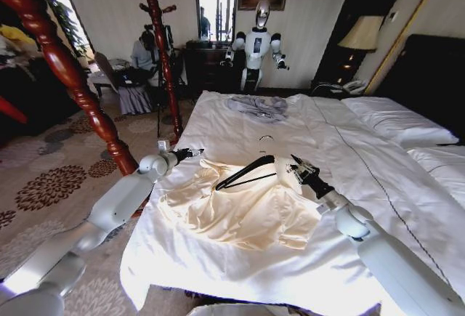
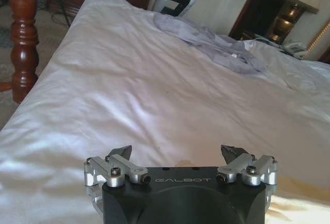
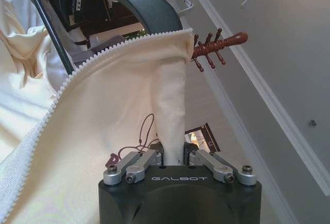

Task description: Pick up the clothes from the bed and hang them on the clothes hanger.

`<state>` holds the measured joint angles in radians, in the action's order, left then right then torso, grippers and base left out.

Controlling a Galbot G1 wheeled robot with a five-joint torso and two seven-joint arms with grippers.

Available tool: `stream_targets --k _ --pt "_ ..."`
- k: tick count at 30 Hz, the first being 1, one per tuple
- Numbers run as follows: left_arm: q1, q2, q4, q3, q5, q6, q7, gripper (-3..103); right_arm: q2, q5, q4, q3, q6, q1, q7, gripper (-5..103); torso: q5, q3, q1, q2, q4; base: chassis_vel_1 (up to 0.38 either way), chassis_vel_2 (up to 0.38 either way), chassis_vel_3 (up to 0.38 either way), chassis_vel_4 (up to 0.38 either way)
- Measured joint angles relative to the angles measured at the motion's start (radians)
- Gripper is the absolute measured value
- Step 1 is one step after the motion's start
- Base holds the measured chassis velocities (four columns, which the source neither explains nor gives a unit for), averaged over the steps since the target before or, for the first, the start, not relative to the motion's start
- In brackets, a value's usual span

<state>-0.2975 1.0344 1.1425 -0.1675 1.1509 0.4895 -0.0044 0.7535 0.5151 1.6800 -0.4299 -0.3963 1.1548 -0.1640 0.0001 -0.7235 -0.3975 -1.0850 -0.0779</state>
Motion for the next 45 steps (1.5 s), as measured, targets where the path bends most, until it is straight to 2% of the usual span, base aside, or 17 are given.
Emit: stream_targets --k 2,10,12,14,22,25,32,34,36,39,40,42,44,45 --pt "0.006 0.01 -0.018 0.004 0.001 0.006 -0.003 99 0.0 0.0 0.0 0.0 -0.001 0.0 0.0 18 0.0 0.0 0.0 0.0 0.0002 0.0 0.0 0.0 0.0" --pt "0.085 0.139 -0.198 0.044 -0.026 0.075 -0.06 98 0.0 0.0 -0.004 0.003 -0.005 -0.005 0.002 18 0.0002 0.0 0.0 0.0 0.0 0.0 0.0 0.0 0.0" --pt "0.09 0.149 -0.21 0.045 -0.029 0.083 -0.066 98 0.0 0.0 -0.004 0.004 -0.005 -0.006 0.002 18 0.0001 0.0 0.0 0.0 0.0 0.0 0.0 0.0 0.0" --pt "0.114 0.187 -0.272 0.047 -0.059 0.099 -0.073 97 0.001 -0.001 -0.004 0.007 -0.005 -0.01 0.004 18 0.0001 0.0 0.0 0.0 0.0 0.0 0.0 0.0 0.0" --pt "0.152 0.247 -0.38 0.031 -0.139 0.077 -0.018 93 0.003 -0.006 0.0 0.008 -0.005 -0.007 0.008 18 0.0001 0.0 0.0 0.0 0.0002 0.0 0.0 0.0 0.0" --pt "0.154 0.267 -0.402 0.008 -0.169 0.047 0.004 93 0.0 -0.014 0.004 0.008 -0.005 -0.009 0.012 18 0.0001 0.0 0.0 0.0 -0.0003 0.0 0.0 0.0 0.0" --pt "0.15 0.298 -0.442 -0.002 -0.199 0.041 0.011 93 -0.002 -0.025 0.012 0.011 -0.003 -0.023 0.016 18 0.0 0.0 0.0 0.0 0.0001 0.0 0.0 0.0 0.0" --pt "0.15 0.31 -0.468 -0.007 -0.213 0.036 0.017 89 -0.004 -0.028 0.013 0.011 -0.003 -0.022 0.017 18 0.0 0.0 0.0 0.0 0.0001 0.0 0.0 0.0 0.0" --pt "0.15 0.311 -0.471 -0.007 -0.216 0.034 0.018 89 -0.005 -0.028 0.014 0.011 -0.003 -0.021 0.017 18 0.0 0.0 0.0 0.0 0.0 0.0 0.0 0.0 0.0" --pt "0.146 0.325 -0.492 -0.003 -0.236 0.015 0.028 74 -0.006 -0.028 0.016 0.013 -0.003 -0.019 0.017 18 0.0 0.0 0.0 0.0 0.0 0.0 0.0 0.0 0.0" --pt "0.146 0.325 -0.492 -0.003 -0.236 0.015 0.028 74 -0.006 -0.028 0.016 0.013 -0.003 -0.019 0.017 18 0.0 0.0 0.0 0.0 0.0 0.0 0.0 0.0 0.0" --pt "0.142 0.327 -0.492 -0.003 -0.239 0.009 0.032 63 -0.006 -0.029 0.015 0.014 -0.003 -0.021 0.017 18 0.0 0.0 0.0 0.0 -0.0001 0.0 0.0 0.0 0.0" --pt "0.141 0.327 -0.491 -0.004 -0.239 0.009 0.032 63 -0.007 -0.029 0.014 0.016 -0.003 -0.022 0.017 18 0.0 0.0 0.0 0.0 0.0 0.0 0.0 0.0 0.0" --pt "0.14 0.327 -0.49 -0.005 -0.239 0.009 0.033 57 -0.009 -0.029 0.013 0.018 -0.003 -0.023 0.017 18 0.0 0.0 0.0 0.0 0.0 0.0 0.0 0.0 0.0"
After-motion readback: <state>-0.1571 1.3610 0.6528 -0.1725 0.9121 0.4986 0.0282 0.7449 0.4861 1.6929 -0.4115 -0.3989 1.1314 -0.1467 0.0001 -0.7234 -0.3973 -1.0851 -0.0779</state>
